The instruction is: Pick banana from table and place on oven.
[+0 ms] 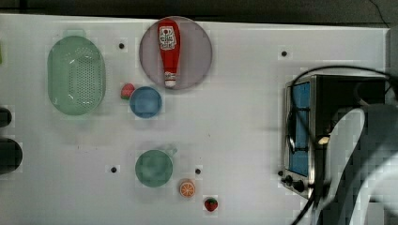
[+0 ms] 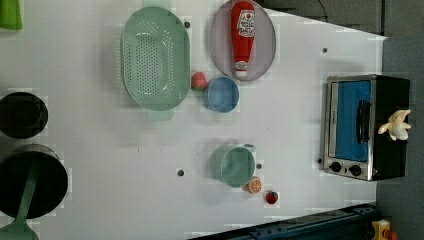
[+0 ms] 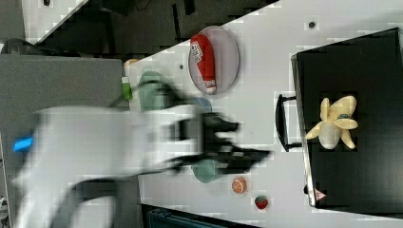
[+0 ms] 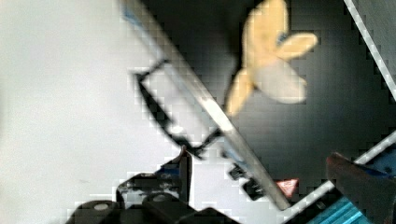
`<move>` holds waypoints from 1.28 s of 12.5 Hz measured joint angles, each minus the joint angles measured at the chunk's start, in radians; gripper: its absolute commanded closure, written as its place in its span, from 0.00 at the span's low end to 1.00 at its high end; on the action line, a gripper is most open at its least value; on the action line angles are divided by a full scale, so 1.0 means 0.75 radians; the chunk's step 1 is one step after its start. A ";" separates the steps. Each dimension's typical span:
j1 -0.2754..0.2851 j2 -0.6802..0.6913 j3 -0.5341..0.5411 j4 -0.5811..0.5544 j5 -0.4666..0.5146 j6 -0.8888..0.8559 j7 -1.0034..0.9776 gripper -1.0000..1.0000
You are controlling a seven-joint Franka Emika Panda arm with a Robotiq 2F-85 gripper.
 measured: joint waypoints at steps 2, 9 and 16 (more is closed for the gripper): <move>0.059 -0.147 0.092 0.027 -0.005 -0.054 0.180 0.00; 0.148 -0.177 0.599 -0.013 0.039 -0.063 0.983 0.00; 0.160 -0.199 0.601 -0.223 0.027 -0.089 1.128 0.00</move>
